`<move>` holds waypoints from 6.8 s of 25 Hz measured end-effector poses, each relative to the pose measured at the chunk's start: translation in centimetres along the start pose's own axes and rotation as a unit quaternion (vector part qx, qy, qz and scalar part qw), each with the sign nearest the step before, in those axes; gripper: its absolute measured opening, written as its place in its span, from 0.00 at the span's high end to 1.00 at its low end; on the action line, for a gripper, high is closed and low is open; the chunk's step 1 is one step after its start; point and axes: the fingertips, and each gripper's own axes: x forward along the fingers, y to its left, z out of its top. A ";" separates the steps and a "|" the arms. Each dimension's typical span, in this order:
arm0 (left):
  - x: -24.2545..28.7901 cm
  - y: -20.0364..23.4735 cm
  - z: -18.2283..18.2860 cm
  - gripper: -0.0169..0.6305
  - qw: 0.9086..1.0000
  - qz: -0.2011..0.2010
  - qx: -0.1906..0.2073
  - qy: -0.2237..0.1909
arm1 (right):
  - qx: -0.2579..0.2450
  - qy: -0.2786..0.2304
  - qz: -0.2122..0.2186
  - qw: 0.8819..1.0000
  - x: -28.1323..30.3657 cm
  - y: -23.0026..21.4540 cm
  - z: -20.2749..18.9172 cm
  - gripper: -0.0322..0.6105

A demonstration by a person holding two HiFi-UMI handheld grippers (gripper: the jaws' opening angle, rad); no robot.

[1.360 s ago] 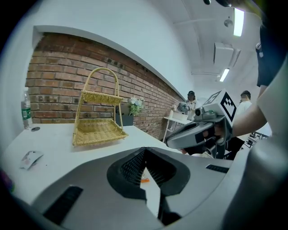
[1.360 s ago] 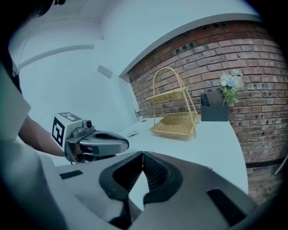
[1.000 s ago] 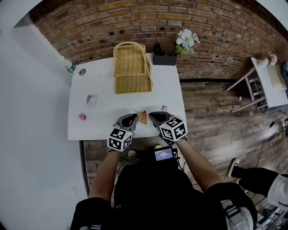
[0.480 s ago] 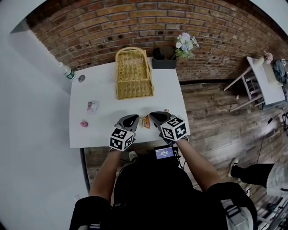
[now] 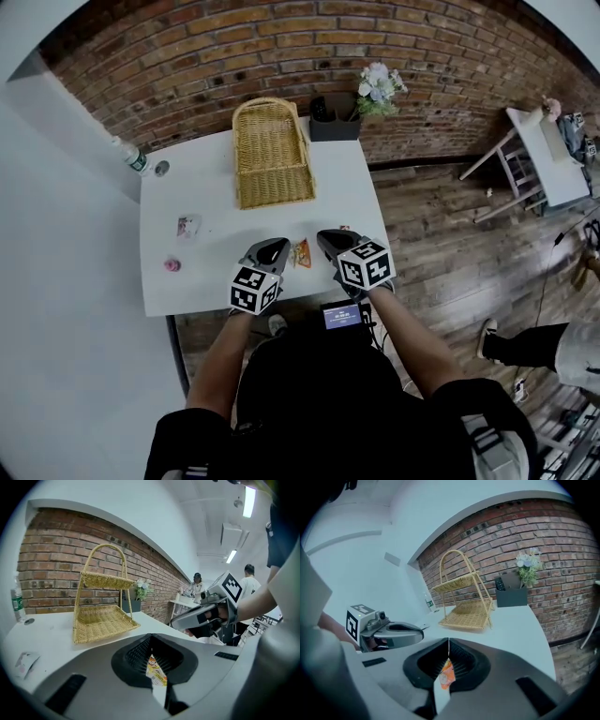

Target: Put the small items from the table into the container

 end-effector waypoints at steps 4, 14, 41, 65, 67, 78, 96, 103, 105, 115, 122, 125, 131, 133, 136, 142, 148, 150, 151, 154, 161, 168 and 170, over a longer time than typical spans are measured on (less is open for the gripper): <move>0.6 -0.6 -0.2 0.96 1.000 -0.012 0.002 0.003 | 0.014 0.002 -0.026 1.000 -0.5 -1.6 -0.8 0.93; 1.2 -1.3 -1.2 0.96 1.000 -0.029 -0.005 0.009 | 0.047 0.033 -0.086 0.995 -2.1 -4.8 -5.7 0.75; -1.0 -1.3 -3.7 0.96 0.999 -0.024 -0.019 0.028 | 0.033 0.102 -0.234 0.966 -0.8 -8.0 -12.5 0.69; 0.0 -1.0 -1.7 0.96 1.000 -0.020 -0.024 -0.005 | 0.015 0.063 -0.172 0.983 -1.8 -6.7 -7.7 0.76; -0.1 -0.9 -1.2 0.96 1.000 -0.016 -0.024 -0.010 | 0.000 0.057 -0.161 0.985 -1.5 -5.9 -6.5 0.76; -1.1 0.8 -0.2 0.96 0.999 0.018 -0.035 -0.028 | -0.021 0.037 -0.101 0.994 0.4 -2.6 -2.0 0.77; -0.1 2.8 8.3 0.96 0.996 0.025 0.023 -0.078 | -0.103 -0.044 -0.081 0.990 -0.8 -1.2 10.5 0.77; 0.1 4.2 12.8 0.96 0.994 0.035 0.034 -0.098 | -0.131 -0.022 -0.066 0.989 1.4 -0.5 15.5 0.77; 0.1 4.7 13.5 0.96 0.994 0.039 0.035 -0.100 | -0.136 -0.014 -0.063 0.989 2.2 -0.4 16.4 0.77; -0.2 7.8 14.8 0.96 0.993 0.060 0.029 -0.103 | -0.136 0.021 -0.052 0.989 6.4 -0.8 18.2 0.77; 0.0 9.2 14.0 0.96 0.993 0.064 0.015 -0.097 | -0.124 0.042 -0.052 0.990 7.9 -1.9 18.5 0.77; 0.2 9.6 13.7 0.96 0.993 0.064 0.010 -0.095 | -0.116 0.041 -0.051 0.991 8.1 -2.1 18.7 0.77; 0.7 9.6 13.4 0.96 0.994 0.060 0.008 -0.091 | -0.113 0.040 -0.053 0.991 8.3 -2.7 18.7 0.77; 0.8 9.5 13.4 0.96 0.994 0.060 0.009 -0.091 | -0.112 0.037 -0.053 0.992 8.3 -2.8 18.6 0.77; 0.8 9.5 13.4 0.96 0.994 0.060 0.011 -0.091 | -0.116 0.034 -0.057 0.991 8.3 -2.9 18.7 0.77; 0.6 9.5 13.2 0.96 0.994 0.061 0.009 -0.090 | -0.116 0.032 -0.042 0.992 8.3 -2.5 18.5 0.75; 0.2 9.0 12.9 0.96 0.994 0.061 0.011 -0.088 | -0.123 0.017 -0.039 0.992 7.5 -2.0 18.9 0.67; 0.1 8.7 12.8 0.96 0.994 0.061 0.012 -0.088 | -0.124 0.013 -0.039 0.991 7.1 -1.8 18.9 0.67; 0.0 8.6 12.8 0.96 0.994 0.061 0.012 -0.089 | -0.123 0.011 -0.039 0.992 6.9 -1.8 18.8 0.67; -0.2 8.2 12.7 0.96 0.994 0.061 0.015 -0.089 | -0.118 0.002 -0.036 0.992 6.2 -1.5 18.6 0.68; -0.4 7.0 11.4 0.96 0.995 0.055 0.014 -0.079 | -0.108 -0.018 -0.034 0.993 4.1 -1.0 18.5 0.68; 0.1 5.5 10.2 0.96 0.997 0.041 0.014 -0.069 | -0.090 -0.017 -0.036 0.995 2.5 -1.6 16.0 0.69; 0.3 5.1 9.6 0.96 0.997 0.037 0.013 -0.064 | -0.085 -0.018 -0.038 0.995 2.2 -1.8 14.9 0.74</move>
